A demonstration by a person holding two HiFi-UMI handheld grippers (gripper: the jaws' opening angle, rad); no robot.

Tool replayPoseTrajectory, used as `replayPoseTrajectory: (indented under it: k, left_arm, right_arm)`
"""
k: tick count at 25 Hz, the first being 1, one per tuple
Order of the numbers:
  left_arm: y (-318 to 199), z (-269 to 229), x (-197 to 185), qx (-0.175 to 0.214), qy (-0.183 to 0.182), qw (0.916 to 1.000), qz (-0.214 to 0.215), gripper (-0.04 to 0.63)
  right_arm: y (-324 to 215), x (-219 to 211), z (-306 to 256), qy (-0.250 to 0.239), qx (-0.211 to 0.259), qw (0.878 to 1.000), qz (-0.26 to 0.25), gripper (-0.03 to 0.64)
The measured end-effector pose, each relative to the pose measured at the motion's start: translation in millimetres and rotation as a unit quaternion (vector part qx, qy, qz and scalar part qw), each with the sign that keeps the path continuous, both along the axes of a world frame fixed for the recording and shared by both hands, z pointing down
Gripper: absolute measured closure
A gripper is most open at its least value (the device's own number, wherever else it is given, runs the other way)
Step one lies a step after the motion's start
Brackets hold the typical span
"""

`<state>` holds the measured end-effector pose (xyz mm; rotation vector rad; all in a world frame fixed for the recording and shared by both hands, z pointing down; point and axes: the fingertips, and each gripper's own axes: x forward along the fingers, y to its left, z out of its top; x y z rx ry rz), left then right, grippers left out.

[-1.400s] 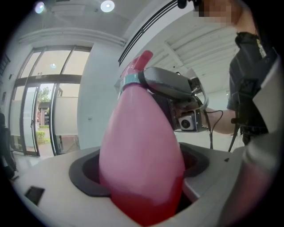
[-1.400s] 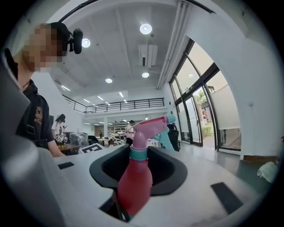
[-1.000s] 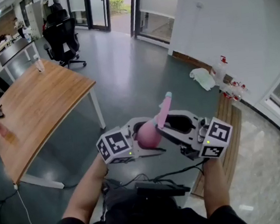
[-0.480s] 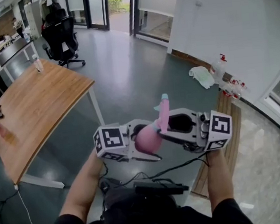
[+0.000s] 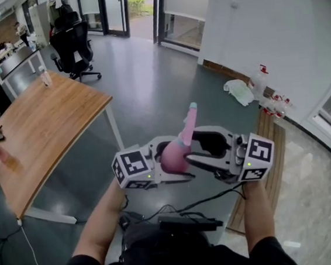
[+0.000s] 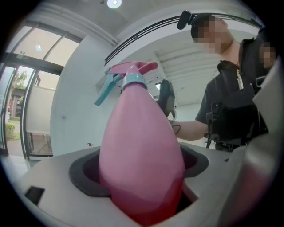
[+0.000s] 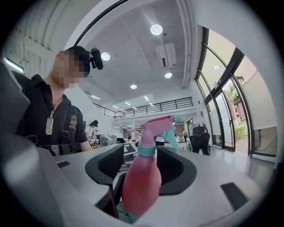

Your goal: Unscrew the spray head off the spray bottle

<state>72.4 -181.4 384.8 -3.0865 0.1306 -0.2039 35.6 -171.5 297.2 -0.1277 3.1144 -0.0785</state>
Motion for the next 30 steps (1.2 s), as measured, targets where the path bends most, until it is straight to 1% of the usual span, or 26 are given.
replayPoseTrajectory:
  k: [3, 6, 10, 12, 14, 18, 20, 23, 30]
  left_arm:
    - [-14, -2, -5, 0.008, 0.011, 0.9992, -0.039, 0.152]
    - [-32, -3, -11, 0.019, 0.011, 0.9952, -0.095, 0.152]
    - [-57, 0, -19, 0.038, -0.006, 0.9832, -0.178, 0.15]
    - [-66, 3, -21, 0.045, -0.014, 0.9765, -0.21, 0.15]
    - [-72, 5, -22, 0.046, -0.019, 0.9709, -0.234, 0.15]
    - [-81, 11, -27, 0.047, -0.028, 0.9595, -0.276, 0.15]
    - [-84, 15, -30, 0.048, -0.033, 0.9541, -0.294, 0.15]
    - [-89, 20, -31, 0.048, -0.041, 0.9464, -0.317, 0.15]
    - [-93, 25, -33, 0.053, -0.055, 0.9366, -0.342, 0.15]
  right_arm:
    - [-8, 3, 1, 0.001, 0.007, 0.999, 0.041, 0.393]
    - [-18, 7, -1, -0.002, 0.012, 0.996, 0.088, 0.393]
    - [-29, 6, -3, 0.007, 0.018, 0.988, 0.151, 0.393]
    - [-33, 5, -4, 0.014, 0.016, 0.984, 0.179, 0.393]
    - [-38, 6, -6, 0.01, 0.005, 0.979, 0.206, 0.393]
    - [-50, 1, -2, 0.0, -0.02, 0.966, 0.259, 0.394]
    - [-57, 0, 4, -0.004, -0.036, 0.958, 0.284, 0.419]
    - [-63, 0, 8, -0.013, -0.058, 0.951, 0.303, 0.42]
    - [-71, -8, 14, -0.006, -0.083, 0.938, 0.336, 0.42]
